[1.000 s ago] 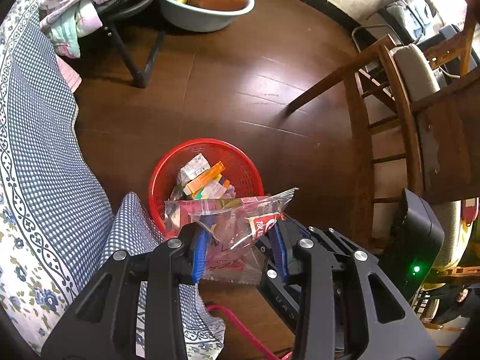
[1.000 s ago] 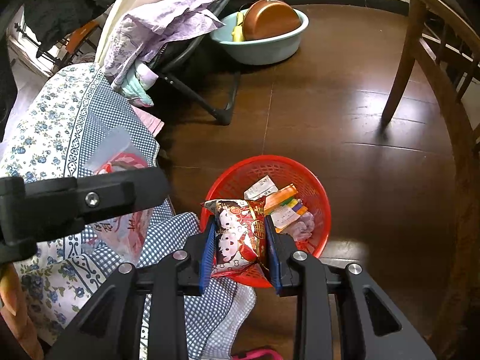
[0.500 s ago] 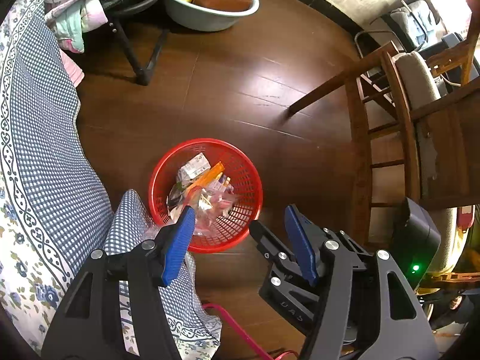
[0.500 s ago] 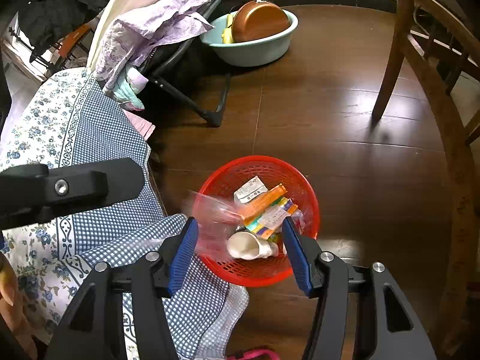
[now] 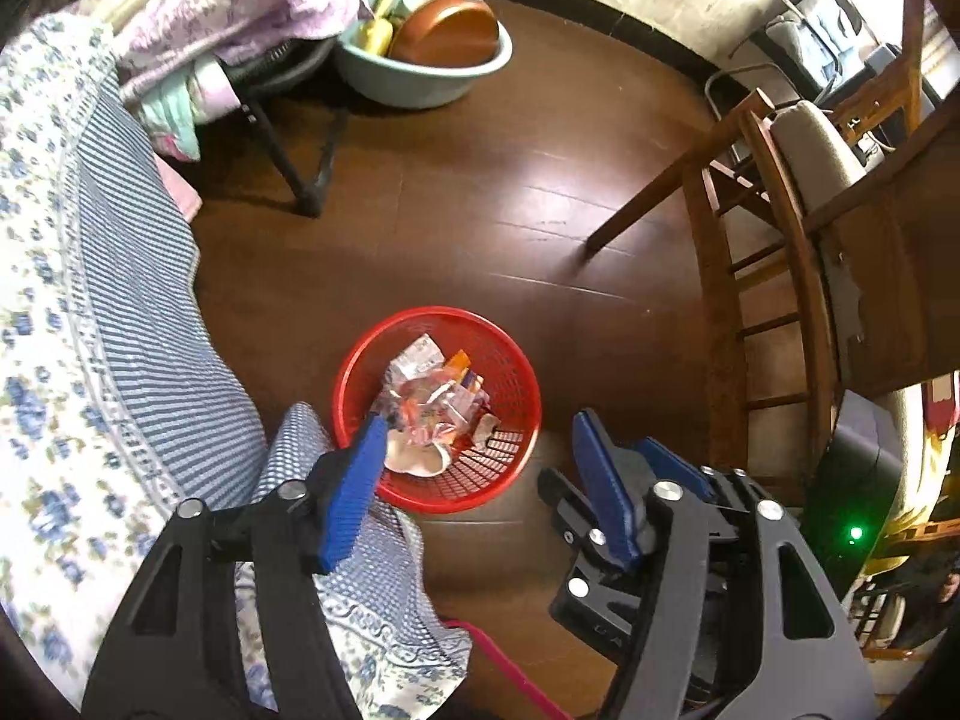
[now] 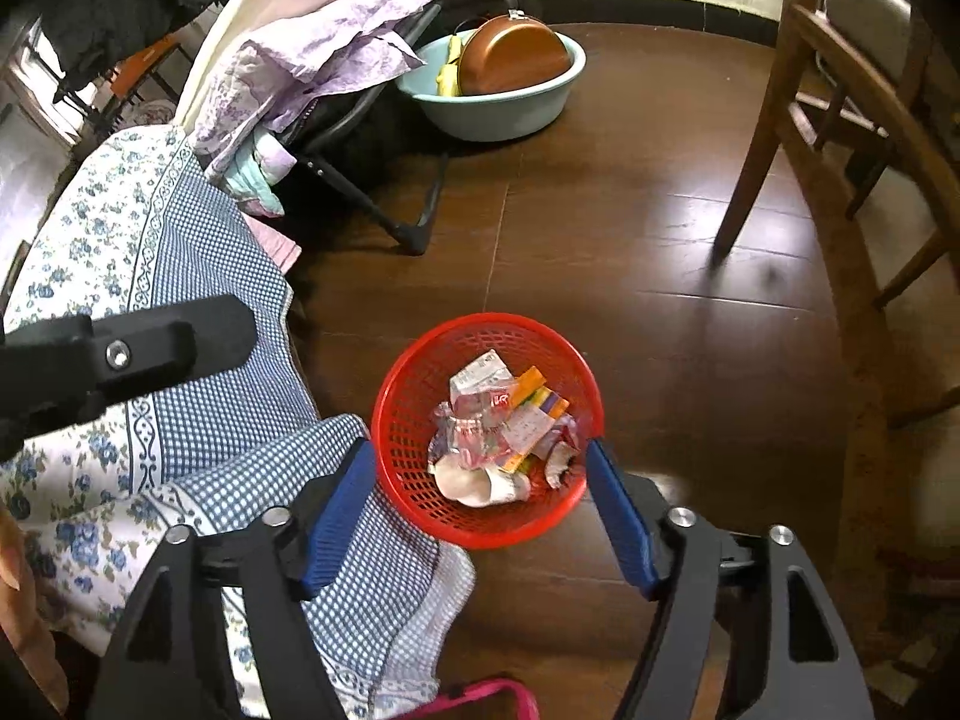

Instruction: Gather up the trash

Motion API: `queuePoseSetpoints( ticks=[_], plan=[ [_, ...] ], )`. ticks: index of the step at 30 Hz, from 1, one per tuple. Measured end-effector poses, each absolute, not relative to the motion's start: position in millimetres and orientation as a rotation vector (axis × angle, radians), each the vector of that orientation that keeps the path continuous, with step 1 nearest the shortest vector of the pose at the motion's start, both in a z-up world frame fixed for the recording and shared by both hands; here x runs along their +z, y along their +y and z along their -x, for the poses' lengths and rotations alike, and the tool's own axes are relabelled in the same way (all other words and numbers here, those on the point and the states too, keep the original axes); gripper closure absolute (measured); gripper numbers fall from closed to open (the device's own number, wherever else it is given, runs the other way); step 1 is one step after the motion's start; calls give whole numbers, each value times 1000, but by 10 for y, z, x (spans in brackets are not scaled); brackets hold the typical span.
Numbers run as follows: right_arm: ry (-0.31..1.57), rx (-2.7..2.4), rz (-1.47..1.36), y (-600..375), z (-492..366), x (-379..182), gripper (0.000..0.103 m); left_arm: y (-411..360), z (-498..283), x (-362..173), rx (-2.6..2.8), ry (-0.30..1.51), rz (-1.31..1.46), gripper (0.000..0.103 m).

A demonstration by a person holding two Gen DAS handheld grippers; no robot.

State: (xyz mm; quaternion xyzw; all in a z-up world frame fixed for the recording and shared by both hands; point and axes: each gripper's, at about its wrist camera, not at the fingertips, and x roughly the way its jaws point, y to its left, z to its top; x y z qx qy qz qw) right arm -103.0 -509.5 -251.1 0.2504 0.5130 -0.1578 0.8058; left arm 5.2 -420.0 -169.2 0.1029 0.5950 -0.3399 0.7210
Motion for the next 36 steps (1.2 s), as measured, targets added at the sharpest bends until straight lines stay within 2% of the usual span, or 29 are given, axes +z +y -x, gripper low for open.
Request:
queuePoseSetpoints(
  ticks=[8, 11, 12, 16, 23, 36],
  plan=[
    [1110, -415, -498, -4942, 1196, -2203, 13, -4007, 102, -1421, -714, 1227, -272, 32],
    [1108, -449, -508, -4910, 1251, -2107, 9, -3915, 155, -1299, -701, 1193, -274, 22],
    [1109, -468, -517, -4900, 1271, -2076, 6, -3874, 176, -1249, -692, 1177, -272, 22],
    [1116, -505, -492, -4774, 1322, -1950, 6, -3746, 248, -1118, -687, 1148, -277, 16],
    [1102, -559, -468, -4689, 1378, -1845, 6, -3548, 335, -938, -675, 1093, -290, 12],
    [1095, -550, -512, -4720, 1419, -1874, 6, -3504, 396, -923, -652, 1076, -308, 11]
  ],
)
